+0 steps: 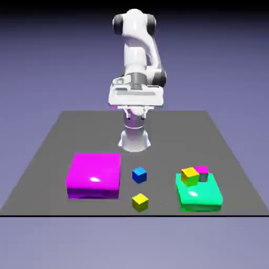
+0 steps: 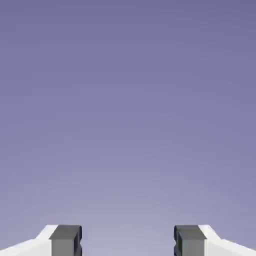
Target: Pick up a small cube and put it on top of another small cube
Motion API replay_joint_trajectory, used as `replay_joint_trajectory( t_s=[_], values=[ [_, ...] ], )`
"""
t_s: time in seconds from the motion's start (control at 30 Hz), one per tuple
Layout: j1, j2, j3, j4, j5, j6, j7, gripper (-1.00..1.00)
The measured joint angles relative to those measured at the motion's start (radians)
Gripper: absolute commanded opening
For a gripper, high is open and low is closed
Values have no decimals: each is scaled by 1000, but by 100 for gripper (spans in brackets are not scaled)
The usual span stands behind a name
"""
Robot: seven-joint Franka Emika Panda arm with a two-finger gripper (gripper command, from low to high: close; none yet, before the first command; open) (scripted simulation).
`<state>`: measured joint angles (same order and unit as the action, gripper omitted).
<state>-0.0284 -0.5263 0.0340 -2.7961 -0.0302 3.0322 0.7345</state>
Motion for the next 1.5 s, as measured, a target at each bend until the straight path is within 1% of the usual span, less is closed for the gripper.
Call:
replay_joint_trajectory(
  t_s=[0.9,0.97,1.23,1.27,1.33,1.5],
  values=[
    [-904,979,760,311,-675,-107,-145,0],
    [-919,994,773,316,-686,-108,-148,0],
    [-649,1142,483,426,-890,-5,30,0],
    [-623,1156,454,437,-910,5,48,-100],
    [-623,1156,454,437,-910,5,48,-100],
    [-791,1064,635,368,-783,-59,-63,-100]
  ],
)
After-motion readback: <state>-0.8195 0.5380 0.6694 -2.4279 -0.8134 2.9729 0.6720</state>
